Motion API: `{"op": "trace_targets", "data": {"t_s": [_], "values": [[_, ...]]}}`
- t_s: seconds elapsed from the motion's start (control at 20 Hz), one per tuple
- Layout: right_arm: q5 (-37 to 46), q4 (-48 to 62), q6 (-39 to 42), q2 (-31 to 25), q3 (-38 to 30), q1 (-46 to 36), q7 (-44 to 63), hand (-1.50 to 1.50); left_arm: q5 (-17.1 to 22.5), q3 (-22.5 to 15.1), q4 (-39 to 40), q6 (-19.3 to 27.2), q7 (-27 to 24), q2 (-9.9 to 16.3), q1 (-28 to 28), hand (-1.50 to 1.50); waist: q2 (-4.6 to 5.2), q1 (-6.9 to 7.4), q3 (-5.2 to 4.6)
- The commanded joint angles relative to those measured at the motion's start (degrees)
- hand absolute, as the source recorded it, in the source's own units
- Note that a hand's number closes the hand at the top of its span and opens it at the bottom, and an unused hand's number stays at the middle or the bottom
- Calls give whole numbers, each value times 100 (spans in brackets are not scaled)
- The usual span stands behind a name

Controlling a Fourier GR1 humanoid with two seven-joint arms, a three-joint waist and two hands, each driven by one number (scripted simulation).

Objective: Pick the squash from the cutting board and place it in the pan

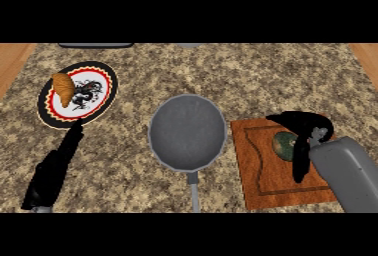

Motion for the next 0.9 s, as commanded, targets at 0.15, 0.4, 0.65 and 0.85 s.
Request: {"op": "trace_targets", "data": {"t_s": [0.15, 0.4, 0.65, 0.85], "values": [[388, 100, -348, 365, -134, 122, -475, 150, -216, 86, 447, 65, -171, -207, -332, 0, -3, -29, -2], [396, 137, -254, 722, -300, 233, -349, 150, -20, 435, 546, -251, -166, -9, -386, 0, -6, -40, -3], [336, -194, -203, 557, -625, 713, -622, 150, -240, 232, -218, -183, 350, -202, -95, 0, -13, -38, -2], [784, 31, -684, 62, -675, 546, -1386, 150, -138, 364, -199, -334, 171, -114, -94, 0, -8, -25, 0]]}}
